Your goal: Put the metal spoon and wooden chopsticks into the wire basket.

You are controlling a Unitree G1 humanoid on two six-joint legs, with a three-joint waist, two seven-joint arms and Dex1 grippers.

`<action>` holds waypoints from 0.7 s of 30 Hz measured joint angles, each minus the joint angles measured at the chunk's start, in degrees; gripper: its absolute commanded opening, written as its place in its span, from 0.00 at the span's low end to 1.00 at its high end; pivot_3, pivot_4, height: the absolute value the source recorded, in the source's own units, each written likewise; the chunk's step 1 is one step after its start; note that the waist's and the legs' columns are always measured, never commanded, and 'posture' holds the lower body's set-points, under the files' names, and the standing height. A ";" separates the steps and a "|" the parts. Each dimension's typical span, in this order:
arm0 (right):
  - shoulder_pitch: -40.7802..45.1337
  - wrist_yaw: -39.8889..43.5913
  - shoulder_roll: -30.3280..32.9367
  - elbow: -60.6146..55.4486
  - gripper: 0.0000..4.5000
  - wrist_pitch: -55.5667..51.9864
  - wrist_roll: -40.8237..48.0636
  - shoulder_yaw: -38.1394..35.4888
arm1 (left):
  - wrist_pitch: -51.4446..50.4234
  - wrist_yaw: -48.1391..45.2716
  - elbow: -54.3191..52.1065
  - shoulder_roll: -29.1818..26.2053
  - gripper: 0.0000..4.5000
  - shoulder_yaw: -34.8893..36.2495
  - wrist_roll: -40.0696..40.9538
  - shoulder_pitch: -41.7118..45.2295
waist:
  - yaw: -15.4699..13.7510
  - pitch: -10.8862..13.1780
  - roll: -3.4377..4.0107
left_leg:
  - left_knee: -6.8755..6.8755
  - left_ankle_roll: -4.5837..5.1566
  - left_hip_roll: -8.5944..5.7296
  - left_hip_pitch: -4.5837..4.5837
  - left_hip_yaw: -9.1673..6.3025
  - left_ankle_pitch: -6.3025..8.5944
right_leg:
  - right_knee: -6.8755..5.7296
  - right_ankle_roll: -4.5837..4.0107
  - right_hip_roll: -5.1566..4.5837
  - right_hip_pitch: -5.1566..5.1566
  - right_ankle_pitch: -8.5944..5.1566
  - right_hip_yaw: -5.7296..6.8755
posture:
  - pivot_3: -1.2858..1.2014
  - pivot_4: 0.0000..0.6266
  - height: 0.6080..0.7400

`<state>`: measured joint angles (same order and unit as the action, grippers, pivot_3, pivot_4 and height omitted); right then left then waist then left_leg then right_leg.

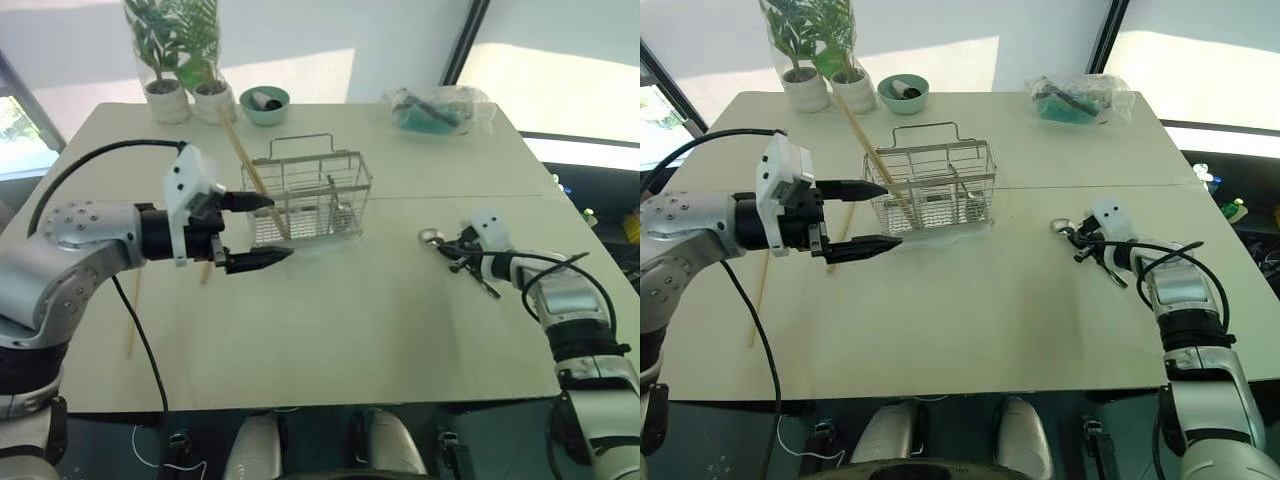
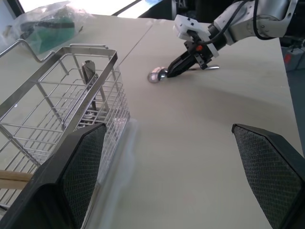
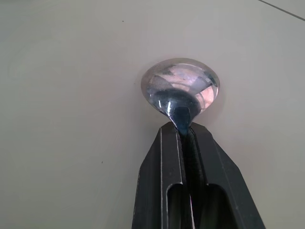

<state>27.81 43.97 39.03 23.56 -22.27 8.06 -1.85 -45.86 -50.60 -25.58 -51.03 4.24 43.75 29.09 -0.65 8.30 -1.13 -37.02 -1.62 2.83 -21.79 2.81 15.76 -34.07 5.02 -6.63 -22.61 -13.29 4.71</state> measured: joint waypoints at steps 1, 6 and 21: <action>-0.69 -0.34 0.08 -2.34 0.01 -0.59 0.76 -1.41 | 0.09 0.04 0.29 -0.01 1.00 0.06 -0.03 0.09 | 0.02 0.05 0.06 | 0.00 0.00 0.00 -0.02 0.00 0.00 | -0.01 0.00 0.00 -0.02 0.00 0.00 | 0.52 0.24 0.83; 2.11 -3.68 0.07 -13.36 0.01 -6.50 7.38 -9.40 | 0.33 0.78 2.11 0.03 1.00 1.86 -0.33 1.01 | 0.41 0.25 0.20 | 0.02 0.00 0.01 0.02 0.00 0.00 | -0.05 0.02 0.02 -0.07 0.01 0.00 | 0.52 0.24 0.83; 27.40 -22.76 -28.31 -17.57 0.01 -8.61 13.88 -4.87 | 2.50 2.96 5.88 1.79 1.00 4.13 -2.08 2.52 | 1.27 0.28 0.18 | 0.11 0.00 0.05 -0.37 -0.14 0.00 | -0.16 0.20 0.16 -0.30 0.15 0.00 | 0.52 0.24 0.83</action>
<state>55.20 21.21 10.72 5.99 -30.88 21.94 -6.72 -43.36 -47.63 -19.70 -49.24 8.38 41.68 31.61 0.61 8.58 -0.95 -36.91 -1.63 2.88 -22.16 2.68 15.76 -34.22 5.22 -6.48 -22.91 -13.14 4.72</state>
